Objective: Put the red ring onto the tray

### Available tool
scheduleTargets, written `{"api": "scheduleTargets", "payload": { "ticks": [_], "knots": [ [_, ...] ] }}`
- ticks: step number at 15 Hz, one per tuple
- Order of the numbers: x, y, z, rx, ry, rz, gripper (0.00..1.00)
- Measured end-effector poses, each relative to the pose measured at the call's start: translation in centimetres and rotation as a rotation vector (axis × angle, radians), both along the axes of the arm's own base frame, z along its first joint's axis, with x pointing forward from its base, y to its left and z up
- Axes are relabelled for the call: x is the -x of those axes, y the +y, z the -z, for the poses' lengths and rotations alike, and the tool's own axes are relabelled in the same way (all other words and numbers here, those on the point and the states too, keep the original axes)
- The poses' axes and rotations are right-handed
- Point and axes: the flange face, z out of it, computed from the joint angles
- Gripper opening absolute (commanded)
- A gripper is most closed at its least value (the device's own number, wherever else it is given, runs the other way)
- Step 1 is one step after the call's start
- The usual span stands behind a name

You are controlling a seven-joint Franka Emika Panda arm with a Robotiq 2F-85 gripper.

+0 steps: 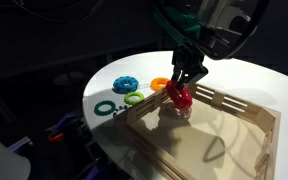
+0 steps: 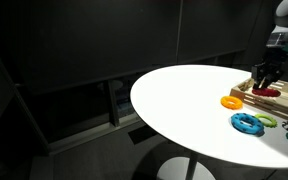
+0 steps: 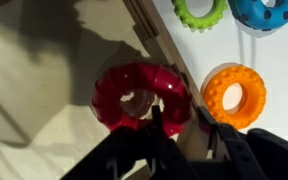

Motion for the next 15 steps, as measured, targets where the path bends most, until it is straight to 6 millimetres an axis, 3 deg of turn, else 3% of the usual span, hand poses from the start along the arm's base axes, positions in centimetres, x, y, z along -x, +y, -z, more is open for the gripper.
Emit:
{"api": "scheduleTargets", "payload": {
  "ticks": [4,9,15],
  "knots": [
    [0.0,0.0,0.4,-0.004,0.011,-0.001,1.0],
    [0.1,1.2,-0.8,-0.042,0.03,-0.073,1.0],
    [0.8,4.2,-5.4,-0.047,0.029,-0.236,1.0]
  ]
}}
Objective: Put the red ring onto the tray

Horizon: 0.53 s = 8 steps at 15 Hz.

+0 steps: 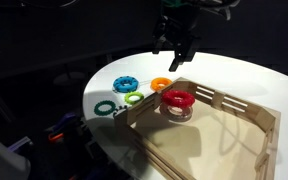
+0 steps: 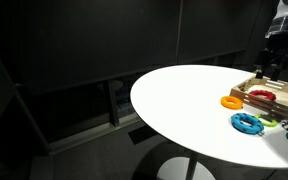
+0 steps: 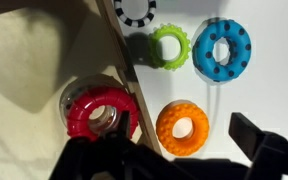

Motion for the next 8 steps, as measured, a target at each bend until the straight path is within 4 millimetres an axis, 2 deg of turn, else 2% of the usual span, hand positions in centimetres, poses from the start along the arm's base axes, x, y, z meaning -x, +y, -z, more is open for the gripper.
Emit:
{"api": "scheduleTargets", "payload": {
  "ticks": [4,8],
  "knots": [
    [0.8,2.1,-4.4,0.081,-0.058,-0.099,1.0],
    [2.7,4.4,-8.9,0.133,-0.147,-0.164,1.0]
  ]
}}
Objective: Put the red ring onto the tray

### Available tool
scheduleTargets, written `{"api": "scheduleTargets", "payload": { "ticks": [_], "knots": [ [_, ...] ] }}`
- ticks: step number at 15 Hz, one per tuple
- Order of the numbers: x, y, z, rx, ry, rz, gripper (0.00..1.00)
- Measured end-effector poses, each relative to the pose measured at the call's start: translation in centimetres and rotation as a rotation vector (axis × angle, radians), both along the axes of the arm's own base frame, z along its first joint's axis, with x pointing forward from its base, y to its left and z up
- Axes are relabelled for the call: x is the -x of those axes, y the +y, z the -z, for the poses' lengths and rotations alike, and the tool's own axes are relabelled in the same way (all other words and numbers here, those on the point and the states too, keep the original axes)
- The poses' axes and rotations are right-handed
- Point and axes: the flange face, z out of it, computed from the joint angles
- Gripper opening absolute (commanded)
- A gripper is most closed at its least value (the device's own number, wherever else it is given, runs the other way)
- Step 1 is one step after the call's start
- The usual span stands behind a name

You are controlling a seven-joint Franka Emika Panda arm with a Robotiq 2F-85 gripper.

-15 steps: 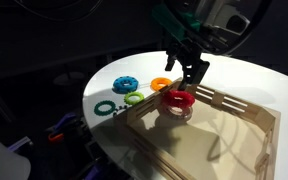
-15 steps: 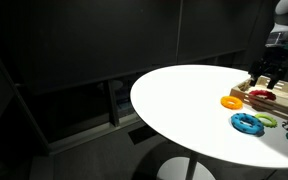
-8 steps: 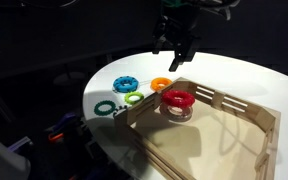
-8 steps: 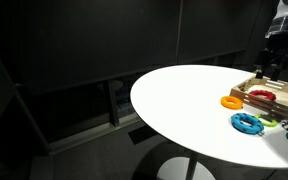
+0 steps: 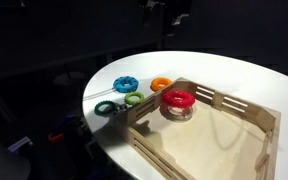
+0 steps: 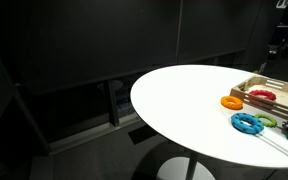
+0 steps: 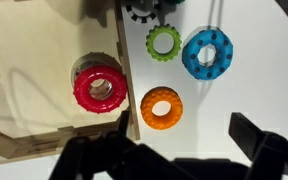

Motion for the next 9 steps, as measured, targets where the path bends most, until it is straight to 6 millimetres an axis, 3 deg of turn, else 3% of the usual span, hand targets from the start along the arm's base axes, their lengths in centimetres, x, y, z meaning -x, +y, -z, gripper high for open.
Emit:
{"api": "scheduleTargets", "payload": {
  "ticks": [5,9],
  "knots": [
    [2.6,1.7,-4.2,0.028,-0.103,-0.024,1.0],
    [3.2,1.9,-4.8,0.03,-0.119,-0.024,1.0]
  ]
}}
